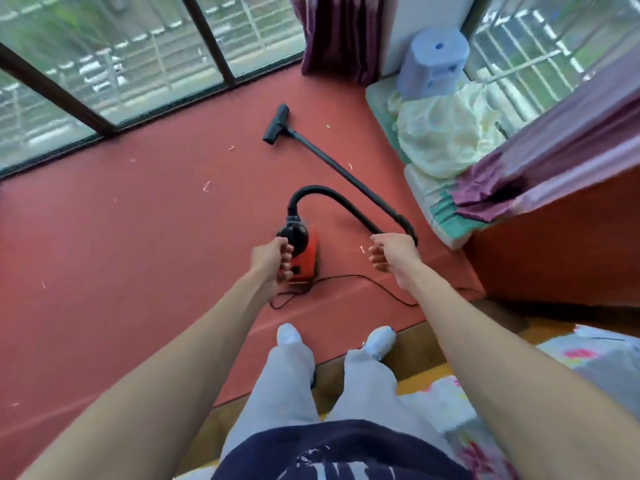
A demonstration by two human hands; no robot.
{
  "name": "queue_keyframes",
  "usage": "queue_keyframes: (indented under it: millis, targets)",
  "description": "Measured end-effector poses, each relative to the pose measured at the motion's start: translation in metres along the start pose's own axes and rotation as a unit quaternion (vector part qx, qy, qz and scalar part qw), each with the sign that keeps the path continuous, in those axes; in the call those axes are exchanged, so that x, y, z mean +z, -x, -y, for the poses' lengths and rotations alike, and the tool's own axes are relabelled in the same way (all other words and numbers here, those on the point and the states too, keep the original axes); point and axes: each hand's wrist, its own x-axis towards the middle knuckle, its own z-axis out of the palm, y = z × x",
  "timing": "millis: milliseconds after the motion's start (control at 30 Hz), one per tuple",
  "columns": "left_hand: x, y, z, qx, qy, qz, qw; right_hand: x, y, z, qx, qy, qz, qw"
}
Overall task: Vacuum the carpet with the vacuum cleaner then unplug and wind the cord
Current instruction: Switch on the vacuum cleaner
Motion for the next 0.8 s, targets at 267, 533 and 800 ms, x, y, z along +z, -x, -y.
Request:
queue_keyframes:
  millis: [267,533,800]
  targets:
    - [-0.104,-0.089,0.013,-0.059,-0.006,-0.025,0.998,0.144,-0.024,-0.056,0.028,0.107,0.036,0.993]
    - [-0.124,-0.299,0.067,-0.097,-0.058,-0.008,0.994,0.287,-0.222,-0.173,-0.002,0.312,0.054,0.949]
    - [-0.136,-0.463,0.176,-0.146,-0.011,0.003,0.989,0.325,-0.452,-0.263,-0.093,0.303,-0.027,0.948]
